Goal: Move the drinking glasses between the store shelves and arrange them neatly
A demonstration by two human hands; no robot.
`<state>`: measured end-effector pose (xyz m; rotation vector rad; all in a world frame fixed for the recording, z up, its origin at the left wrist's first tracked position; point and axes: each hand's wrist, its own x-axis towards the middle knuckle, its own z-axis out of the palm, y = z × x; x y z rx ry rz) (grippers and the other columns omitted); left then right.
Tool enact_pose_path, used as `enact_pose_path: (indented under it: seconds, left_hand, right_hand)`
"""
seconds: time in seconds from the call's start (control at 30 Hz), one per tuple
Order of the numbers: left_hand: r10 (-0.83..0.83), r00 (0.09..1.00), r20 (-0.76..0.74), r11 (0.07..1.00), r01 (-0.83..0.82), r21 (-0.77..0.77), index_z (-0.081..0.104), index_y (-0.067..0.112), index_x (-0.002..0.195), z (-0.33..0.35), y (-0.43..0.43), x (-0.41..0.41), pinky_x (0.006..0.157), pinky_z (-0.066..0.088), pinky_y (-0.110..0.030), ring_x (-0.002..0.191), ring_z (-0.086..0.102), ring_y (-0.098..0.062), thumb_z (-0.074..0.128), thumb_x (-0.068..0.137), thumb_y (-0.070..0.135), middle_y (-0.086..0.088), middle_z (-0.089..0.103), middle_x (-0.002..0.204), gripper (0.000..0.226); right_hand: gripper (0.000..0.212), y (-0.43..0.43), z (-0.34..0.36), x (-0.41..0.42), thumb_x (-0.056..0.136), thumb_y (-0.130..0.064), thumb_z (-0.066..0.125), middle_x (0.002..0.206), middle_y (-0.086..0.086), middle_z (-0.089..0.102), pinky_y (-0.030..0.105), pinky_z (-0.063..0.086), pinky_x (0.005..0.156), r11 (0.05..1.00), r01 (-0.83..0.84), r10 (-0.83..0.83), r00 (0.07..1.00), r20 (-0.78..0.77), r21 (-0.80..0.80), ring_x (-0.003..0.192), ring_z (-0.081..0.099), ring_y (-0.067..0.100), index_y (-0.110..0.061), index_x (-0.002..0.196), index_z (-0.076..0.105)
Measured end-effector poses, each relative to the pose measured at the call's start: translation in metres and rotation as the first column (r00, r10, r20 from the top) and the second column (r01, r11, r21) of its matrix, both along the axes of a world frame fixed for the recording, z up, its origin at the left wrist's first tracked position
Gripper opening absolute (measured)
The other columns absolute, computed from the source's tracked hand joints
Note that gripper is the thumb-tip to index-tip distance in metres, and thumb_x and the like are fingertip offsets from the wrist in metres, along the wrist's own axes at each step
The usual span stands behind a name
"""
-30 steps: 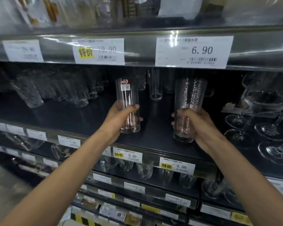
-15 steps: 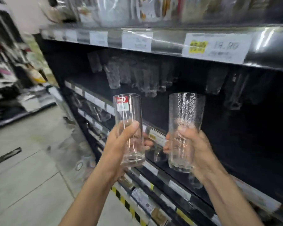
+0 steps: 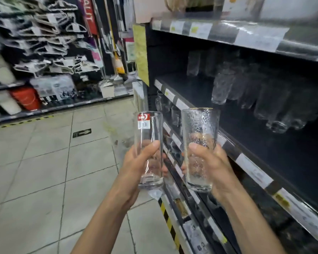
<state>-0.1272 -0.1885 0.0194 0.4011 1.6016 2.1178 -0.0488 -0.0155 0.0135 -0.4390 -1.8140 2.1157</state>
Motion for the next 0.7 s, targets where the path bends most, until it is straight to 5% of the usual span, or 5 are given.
enact_pose_path:
  seconds: [0.13,0.27,0.4,0.5,0.7]
  left_hand:
    - [0.037,0.999,-0.017,0.999,-0.037,-0.007,0.056,0.008,0.105,-0.003,-0.016,-0.049,0.055,0.054,-0.033,0.060,0.065,-0.026,0.071,0.077,0.039,-0.012,0.070,0.084,0.044]
    - [0.033,0.999,-0.035,0.999,-0.033,0.016,0.055,0.006,0.107,-0.004,-0.020,-0.093,0.056,0.055,-0.034,0.061,0.064,-0.027,0.070,0.079,0.039,-0.012,0.069,0.084,0.046]
    - [-0.002,0.998,-0.060,1.000,0.002,0.004,0.057,0.008,0.098,-0.006,-0.014,-0.143,0.058,0.055,-0.034,0.060,0.065,-0.027,0.075,0.076,0.041,-0.013,0.068,0.084,0.044]
    - [-0.049,0.999,-0.021,0.999,0.049,0.012,0.055,0.010,0.098,-0.010,-0.001,-0.181,0.057,0.053,-0.033,0.059,0.064,-0.028,0.077,0.072,0.044,-0.014,0.066,0.084,0.048]
    - [-0.155,0.988,-0.019,0.988,0.155,0.007,0.054,0.010,0.096,-0.016,0.038,-0.262,0.060,0.054,-0.036,0.059,0.062,-0.028,0.078,0.075,0.042,-0.015,0.065,0.084,0.045]
  right_hand:
    - [0.047,-0.016,0.002,-0.052,0.069,-0.040,0.076,0.102,0.023,0.071,0.041,0.060,0.072,1.000,-0.022,0.022,1.000,0.015,0.002,0.075,0.068,0.030,-0.036,0.112,0.055]
    - [0.034,-0.014,-0.003,-0.095,0.085,-0.027,0.072,0.071,-0.010,0.074,0.014,0.054,0.060,1.000,-0.021,0.021,0.999,0.029,0.019,0.065,0.067,-0.006,-0.043,0.095,0.044]
    - [0.047,-0.013,0.001,-0.135,0.072,-0.044,0.081,0.104,0.009,0.075,0.035,0.062,0.075,0.999,-0.022,0.021,0.999,0.037,0.049,0.080,0.074,0.028,-0.053,0.097,0.042]
    - [0.048,0.000,0.000,-0.165,0.069,-0.041,0.078,0.102,0.015,0.074,0.040,0.062,0.067,0.999,0.008,-0.008,1.000,0.011,0.048,0.077,0.074,0.027,-0.039,0.109,0.052]
    - [0.103,0.037,-0.007,-0.233,0.057,-0.051,0.079,0.118,0.016,0.069,0.042,0.059,0.070,0.994,0.086,-0.088,0.996,0.025,0.073,0.076,0.074,0.026,-0.012,0.145,0.042]
